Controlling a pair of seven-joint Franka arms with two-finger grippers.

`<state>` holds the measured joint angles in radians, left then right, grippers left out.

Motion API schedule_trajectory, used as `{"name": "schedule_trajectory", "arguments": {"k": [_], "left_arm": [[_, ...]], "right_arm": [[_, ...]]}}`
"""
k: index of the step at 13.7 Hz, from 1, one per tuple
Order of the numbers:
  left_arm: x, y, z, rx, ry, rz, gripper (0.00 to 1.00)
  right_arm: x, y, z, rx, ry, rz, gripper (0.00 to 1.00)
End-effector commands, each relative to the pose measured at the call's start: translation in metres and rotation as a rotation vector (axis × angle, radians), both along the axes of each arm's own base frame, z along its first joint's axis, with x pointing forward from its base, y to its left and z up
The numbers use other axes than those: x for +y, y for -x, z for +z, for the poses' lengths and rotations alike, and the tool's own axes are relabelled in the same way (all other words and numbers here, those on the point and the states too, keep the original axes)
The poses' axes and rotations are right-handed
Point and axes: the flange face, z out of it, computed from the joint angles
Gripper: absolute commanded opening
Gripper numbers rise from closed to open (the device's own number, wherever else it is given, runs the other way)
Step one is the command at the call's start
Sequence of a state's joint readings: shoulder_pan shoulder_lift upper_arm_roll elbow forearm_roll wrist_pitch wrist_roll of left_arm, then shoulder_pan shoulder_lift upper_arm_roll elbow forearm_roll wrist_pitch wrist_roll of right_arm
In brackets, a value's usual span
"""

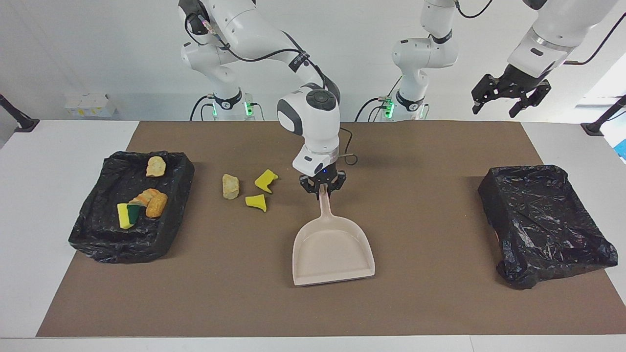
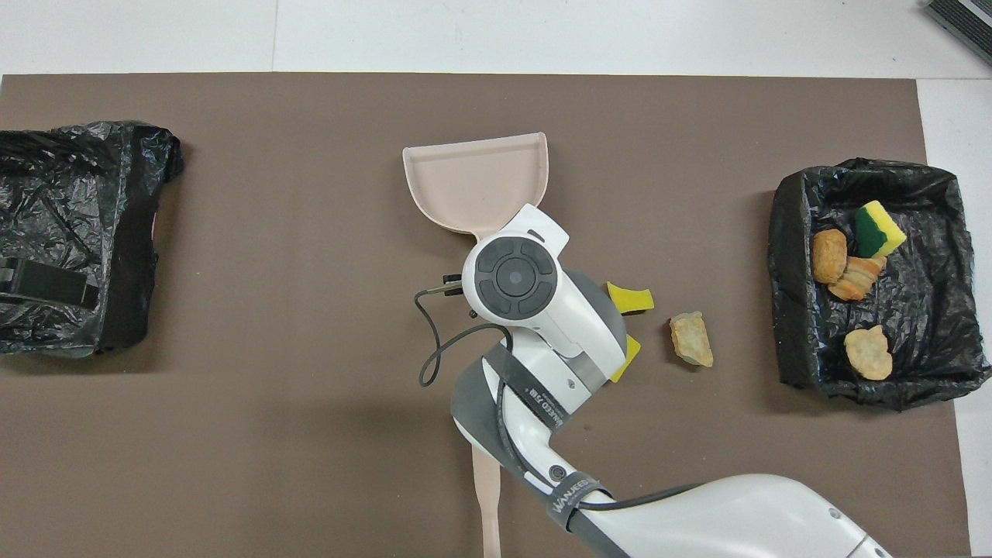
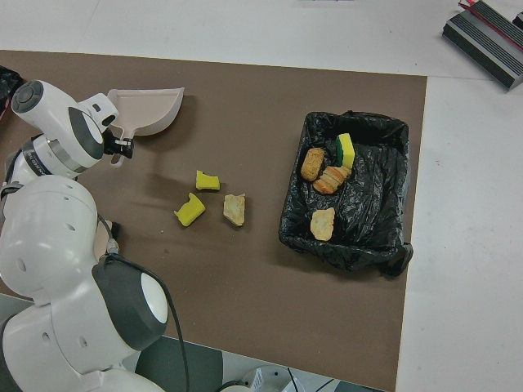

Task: Sweep and dump trash in bin
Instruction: 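Set the dustpan down at the table centre with the right gripper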

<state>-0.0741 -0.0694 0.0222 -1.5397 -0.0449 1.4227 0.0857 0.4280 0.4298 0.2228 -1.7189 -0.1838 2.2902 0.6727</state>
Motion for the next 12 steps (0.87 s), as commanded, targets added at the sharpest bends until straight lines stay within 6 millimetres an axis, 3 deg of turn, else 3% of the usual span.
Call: {"name": "schedule_trajectory", "arguments": {"k": [1,3,7,10,12], "left_arm": [[0.002,0.007,0.002,-0.002,-0.016,-0.002,1.00],[0.004,0.007,0.003,-0.007,-0.017,0.003,1.00],[0.012,0.006,0.002,-0.005,-0.017,0.015,1.00],[0.011,0.006,0.002,-0.005,-0.017,0.014,1.00],[0.012,0.006,0.002,-0.005,-0.017,0.015,1.00]], "right_arm": [[0.015,0.012,-0.014,-0.017,-0.010,-0.052,0.04],[0.013,0.011,-0.015,-0.016,-0.002,-0.052,0.99],[-0.006,-0.003,-0.004,-0.013,-0.010,-0.091,1.00],[-0.019,0.001,0.041,-0.022,0.015,-0.107,1.00],[-0.049,-0.004,0.083,-0.016,0.064,-0.105,1.00]]}}
